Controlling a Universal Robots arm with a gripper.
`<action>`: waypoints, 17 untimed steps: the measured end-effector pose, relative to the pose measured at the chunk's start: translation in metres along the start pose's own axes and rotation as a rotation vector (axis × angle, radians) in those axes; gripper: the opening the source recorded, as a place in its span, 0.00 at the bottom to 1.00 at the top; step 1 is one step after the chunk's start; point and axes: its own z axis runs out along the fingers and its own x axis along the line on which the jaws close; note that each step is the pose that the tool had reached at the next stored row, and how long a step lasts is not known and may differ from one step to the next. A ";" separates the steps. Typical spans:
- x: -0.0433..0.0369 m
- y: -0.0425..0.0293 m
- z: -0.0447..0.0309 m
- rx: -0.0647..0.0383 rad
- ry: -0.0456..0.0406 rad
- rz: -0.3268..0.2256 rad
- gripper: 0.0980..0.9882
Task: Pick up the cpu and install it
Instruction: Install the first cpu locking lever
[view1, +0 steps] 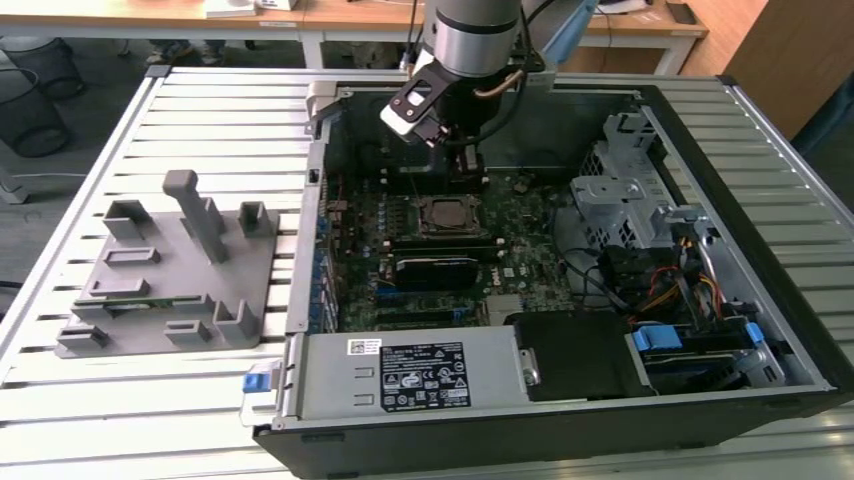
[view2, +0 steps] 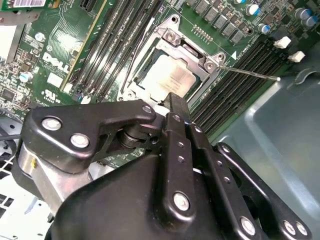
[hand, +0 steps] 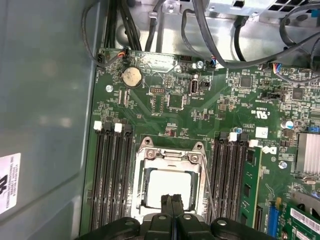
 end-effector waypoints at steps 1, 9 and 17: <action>0.0000 -0.0001 -0.0012 0.000 -0.0006 -0.001 0.01; 0.0000 -0.0002 -0.0033 0.000 -0.0018 -0.076 0.01; 0.0000 -0.0002 -0.0022 0.000 -0.0034 -0.155 0.01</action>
